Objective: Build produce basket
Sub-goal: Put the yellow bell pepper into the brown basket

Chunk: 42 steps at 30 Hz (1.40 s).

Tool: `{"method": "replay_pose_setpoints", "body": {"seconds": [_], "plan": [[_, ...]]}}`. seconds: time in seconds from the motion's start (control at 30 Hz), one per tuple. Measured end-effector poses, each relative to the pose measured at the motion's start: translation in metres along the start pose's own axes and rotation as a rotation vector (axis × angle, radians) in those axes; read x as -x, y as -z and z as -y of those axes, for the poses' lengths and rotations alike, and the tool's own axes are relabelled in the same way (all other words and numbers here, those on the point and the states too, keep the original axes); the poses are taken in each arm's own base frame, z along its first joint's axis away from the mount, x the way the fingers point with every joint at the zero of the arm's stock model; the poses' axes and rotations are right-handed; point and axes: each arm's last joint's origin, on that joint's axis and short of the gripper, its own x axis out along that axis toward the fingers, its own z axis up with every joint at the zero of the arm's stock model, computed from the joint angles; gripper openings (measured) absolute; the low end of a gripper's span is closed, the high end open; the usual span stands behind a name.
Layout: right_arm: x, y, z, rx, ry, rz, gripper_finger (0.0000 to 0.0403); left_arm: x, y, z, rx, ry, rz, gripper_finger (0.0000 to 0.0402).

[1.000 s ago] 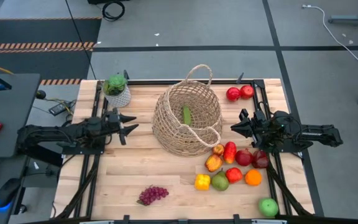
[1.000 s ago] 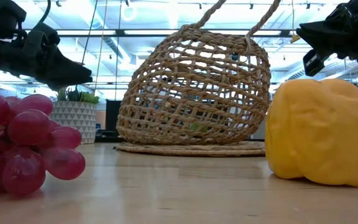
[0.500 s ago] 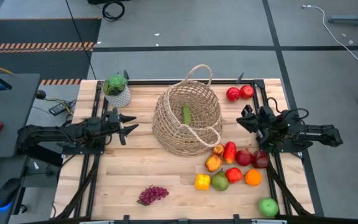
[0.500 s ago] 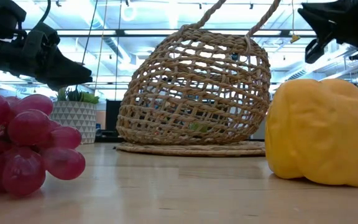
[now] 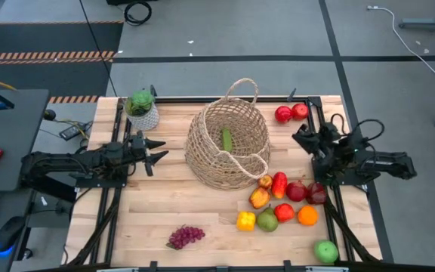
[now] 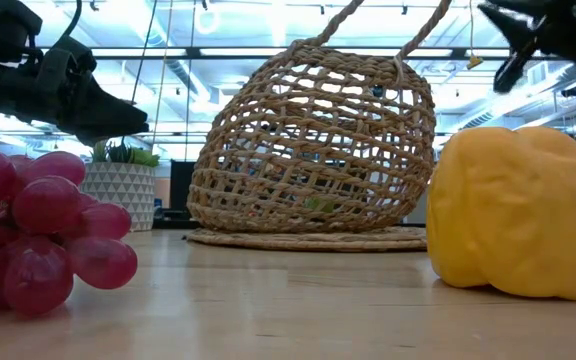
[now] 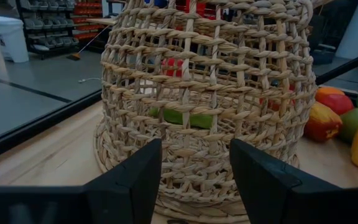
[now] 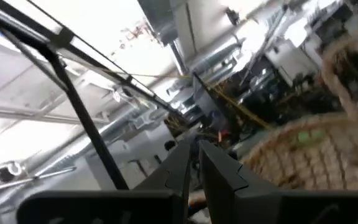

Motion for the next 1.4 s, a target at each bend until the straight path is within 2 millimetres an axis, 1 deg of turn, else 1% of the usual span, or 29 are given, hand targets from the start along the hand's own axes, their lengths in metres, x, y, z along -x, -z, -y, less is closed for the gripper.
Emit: {"method": "replay_pose_setpoints", "body": {"seconds": [0.07, 0.2, 0.23, 0.3, 0.43, 0.53, 0.6, 0.7, 0.8, 0.93, 1.2, 1.4], "plan": [[-0.003, -0.009, -0.007, 0.050, -0.038, -0.031, 0.0043, 0.000, 0.000, 0.000, -0.001, 0.000, 0.000, 0.0198], [-0.009, -0.029, -0.027, 0.113, -0.204, -0.048, 0.0056, 0.000, 0.000, 0.000, -0.001, 0.000, 0.000, 0.0194], [-0.011, -0.032, -0.031, 0.123, -0.237, -0.061, 0.0061, 0.000, 0.000, 0.000, 0.000, 0.000, 0.000, 0.0193], [-0.017, -0.032, -0.034, 0.124, -0.278, -0.123, 0.0072, 0.000, 0.000, 0.000, 0.000, 0.000, 0.000, 0.0193], [-0.032, -0.024, -0.039, 0.122, -0.394, -0.276, 0.0086, 0.000, 0.000, 0.000, 0.000, 0.001, 0.001, 0.0198], [-0.044, -0.015, -0.041, 0.095, -0.422, -0.404, 0.0088, 0.000, 0.000, 0.000, 0.000, 0.001, 0.001, 0.0198], [-0.052, -0.012, -0.044, 0.072, -0.397, -0.510, 0.0088, 0.000, 0.000, 0.000, 0.000, 0.001, 0.001, 0.0196], [-0.061, -0.008, -0.050, 0.070, -0.306, -0.702, 0.0087, 0.000, 0.000, 0.000, 0.000, 0.001, 0.001, 0.0193], [-0.067, 0.003, -0.055, 0.102, -0.206, -0.881, 0.0086, 0.000, 0.000, 0.000, 0.000, 0.001, 0.001, 0.0195], [-0.072, 0.018, -0.068, 0.142, -0.154, -1.059, 0.0086, 0.000, 0.000, 0.000, 0.000, 0.001, 0.001, 0.0198], [-0.075, 0.041, -0.099, 0.299, -0.085, -1.284, 0.0086, 0.000, 0.000, 0.000, 0.000, 0.001, 0.001, 0.0194], [-0.076, 0.070, -0.108, 0.408, -0.031, -1.519, 0.0086, 0.000, 0.000, 0.000, 0.000, 0.001, 0.001, 0.0198]]}}
